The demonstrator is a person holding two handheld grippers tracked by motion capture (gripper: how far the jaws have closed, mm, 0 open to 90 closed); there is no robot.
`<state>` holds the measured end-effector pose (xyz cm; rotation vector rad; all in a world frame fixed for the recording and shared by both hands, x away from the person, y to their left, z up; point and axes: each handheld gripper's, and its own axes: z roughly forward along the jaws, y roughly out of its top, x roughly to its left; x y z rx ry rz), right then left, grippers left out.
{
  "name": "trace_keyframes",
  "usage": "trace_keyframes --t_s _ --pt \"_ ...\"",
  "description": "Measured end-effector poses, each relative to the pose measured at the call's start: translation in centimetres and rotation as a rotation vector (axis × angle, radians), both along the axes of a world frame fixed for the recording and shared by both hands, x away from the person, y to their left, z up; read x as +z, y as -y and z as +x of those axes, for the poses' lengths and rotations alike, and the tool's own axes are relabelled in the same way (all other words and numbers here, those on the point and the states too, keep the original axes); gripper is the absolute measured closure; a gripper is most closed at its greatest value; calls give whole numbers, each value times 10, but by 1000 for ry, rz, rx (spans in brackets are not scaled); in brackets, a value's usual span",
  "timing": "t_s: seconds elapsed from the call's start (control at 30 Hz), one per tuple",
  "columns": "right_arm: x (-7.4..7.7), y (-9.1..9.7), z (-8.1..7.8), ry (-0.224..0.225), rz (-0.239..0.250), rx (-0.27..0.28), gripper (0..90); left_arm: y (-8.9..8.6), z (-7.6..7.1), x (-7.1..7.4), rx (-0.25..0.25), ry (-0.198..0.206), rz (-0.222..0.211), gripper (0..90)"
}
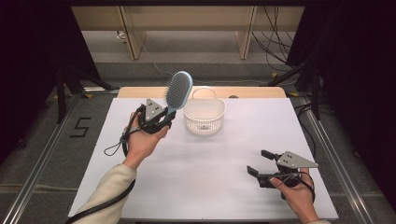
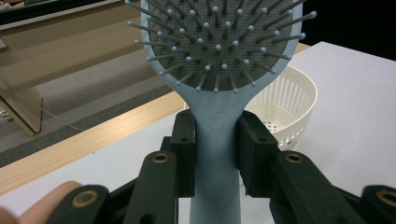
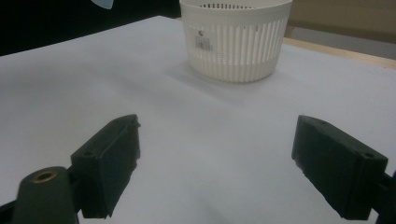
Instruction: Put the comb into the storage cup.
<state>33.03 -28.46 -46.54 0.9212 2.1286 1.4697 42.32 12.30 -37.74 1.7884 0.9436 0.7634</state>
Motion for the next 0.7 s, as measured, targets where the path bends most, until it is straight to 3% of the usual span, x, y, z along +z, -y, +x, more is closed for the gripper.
trace_keyframes --t_s 0.7 --pt "0 0 0 0 4 0 159 4 8 6 -2 1 -14 700"
